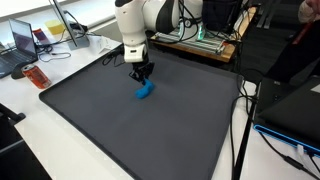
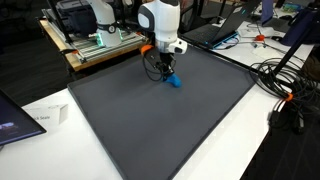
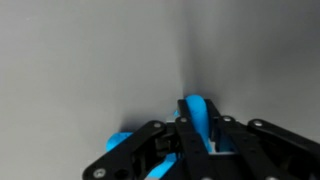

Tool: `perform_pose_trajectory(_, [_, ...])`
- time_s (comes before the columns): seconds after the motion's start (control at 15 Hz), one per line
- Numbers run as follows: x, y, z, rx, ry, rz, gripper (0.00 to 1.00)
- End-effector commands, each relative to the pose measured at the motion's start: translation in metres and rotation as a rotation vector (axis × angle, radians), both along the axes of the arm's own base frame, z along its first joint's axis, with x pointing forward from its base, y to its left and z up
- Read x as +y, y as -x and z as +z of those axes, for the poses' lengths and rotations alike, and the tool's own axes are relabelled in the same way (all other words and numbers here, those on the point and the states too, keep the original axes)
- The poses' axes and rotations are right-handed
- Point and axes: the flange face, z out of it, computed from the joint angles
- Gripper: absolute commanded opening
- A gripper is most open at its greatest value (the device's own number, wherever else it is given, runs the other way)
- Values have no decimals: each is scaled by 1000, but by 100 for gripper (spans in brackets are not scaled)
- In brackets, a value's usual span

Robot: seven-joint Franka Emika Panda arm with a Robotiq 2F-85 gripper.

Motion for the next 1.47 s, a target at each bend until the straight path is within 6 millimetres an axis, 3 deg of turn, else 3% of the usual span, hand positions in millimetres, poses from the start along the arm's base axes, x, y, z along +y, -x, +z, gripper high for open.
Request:
perform_pose_trajectory(0.0, [-1,-3,-1,14,20,30,4])
perform_pose_trajectory(0.53, [0,-1,-1,18,26,55,1])
perform_pose_trajectory(0.6, [0,0,0,21,33,59,31])
perform_pose_trajectory(0.67, [1,0,0,28,28,67,32])
perform_pose_trajectory(1.27, [8,2,13,13,8,74,94])
perform_pose_trajectory(1.4, [7,3,21,-11,11,64,100])
